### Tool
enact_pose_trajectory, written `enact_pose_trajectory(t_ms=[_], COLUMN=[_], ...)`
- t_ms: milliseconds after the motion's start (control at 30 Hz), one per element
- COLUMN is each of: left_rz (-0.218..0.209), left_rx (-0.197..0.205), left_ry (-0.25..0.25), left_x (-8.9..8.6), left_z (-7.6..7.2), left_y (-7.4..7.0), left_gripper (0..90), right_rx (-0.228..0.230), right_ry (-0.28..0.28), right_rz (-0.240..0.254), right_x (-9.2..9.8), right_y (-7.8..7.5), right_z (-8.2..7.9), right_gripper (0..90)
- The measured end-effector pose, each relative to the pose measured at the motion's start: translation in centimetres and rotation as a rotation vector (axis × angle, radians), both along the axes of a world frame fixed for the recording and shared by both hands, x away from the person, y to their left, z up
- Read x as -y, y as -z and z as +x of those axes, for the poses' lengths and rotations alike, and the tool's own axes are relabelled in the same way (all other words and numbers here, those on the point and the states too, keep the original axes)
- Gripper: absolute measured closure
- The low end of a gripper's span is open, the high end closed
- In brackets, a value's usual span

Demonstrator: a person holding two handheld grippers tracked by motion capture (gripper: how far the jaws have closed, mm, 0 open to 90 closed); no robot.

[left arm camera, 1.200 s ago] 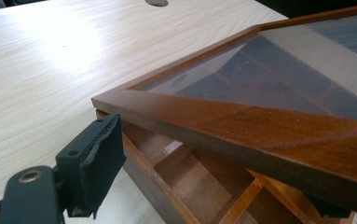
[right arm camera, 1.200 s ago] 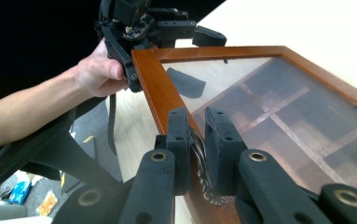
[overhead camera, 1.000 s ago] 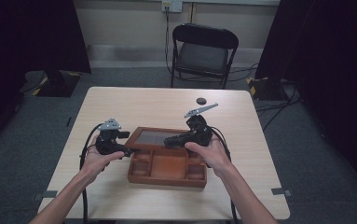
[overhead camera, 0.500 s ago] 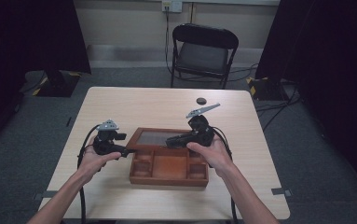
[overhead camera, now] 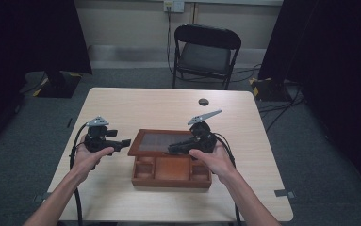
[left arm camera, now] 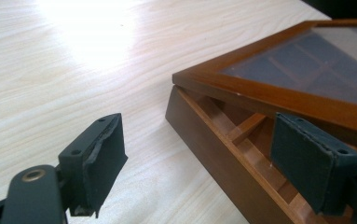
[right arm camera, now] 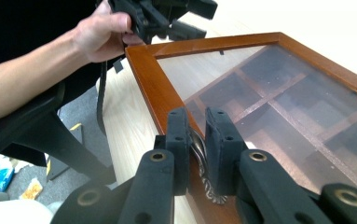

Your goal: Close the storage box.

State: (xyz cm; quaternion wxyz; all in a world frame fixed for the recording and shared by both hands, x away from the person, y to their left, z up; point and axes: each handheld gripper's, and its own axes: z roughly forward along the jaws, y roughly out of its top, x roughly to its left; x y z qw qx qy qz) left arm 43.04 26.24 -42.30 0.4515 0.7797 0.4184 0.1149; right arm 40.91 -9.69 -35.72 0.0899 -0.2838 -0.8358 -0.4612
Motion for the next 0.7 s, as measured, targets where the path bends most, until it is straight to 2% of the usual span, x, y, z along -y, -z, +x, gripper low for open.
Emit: enact_pose_trajectory(t_ms=[200,400,533,700], left_rz=[-0.006,-0.010,-0.009,-0.009], left_rx=[0.000,0.004,0.002,0.001], left_ry=[-0.013,-0.014,-0.010,-0.008], left_x=[-0.2,-0.2,-0.1,-0.1], left_z=[0.1,0.0,0.0,0.0], left_y=[-0.1,-0.2,-0.1,-0.1], left_gripper=[17.6,17.6,17.6,17.6], right_rx=[0.014,-0.001,0.021,0.016], right_ry=[0.005,-0.018,-0.017,-0.029], right_rz=[0.008,-0.013,-0.009,-0.025], right_x=[-0.2,-0.9,-1.0,-1.2], right_y=[0.3,1.2,1.6,2.3], right_z=[-0.3,-0.6,-0.8,-1.2], right_gripper=[80.7,81.3,81.4,81.5])
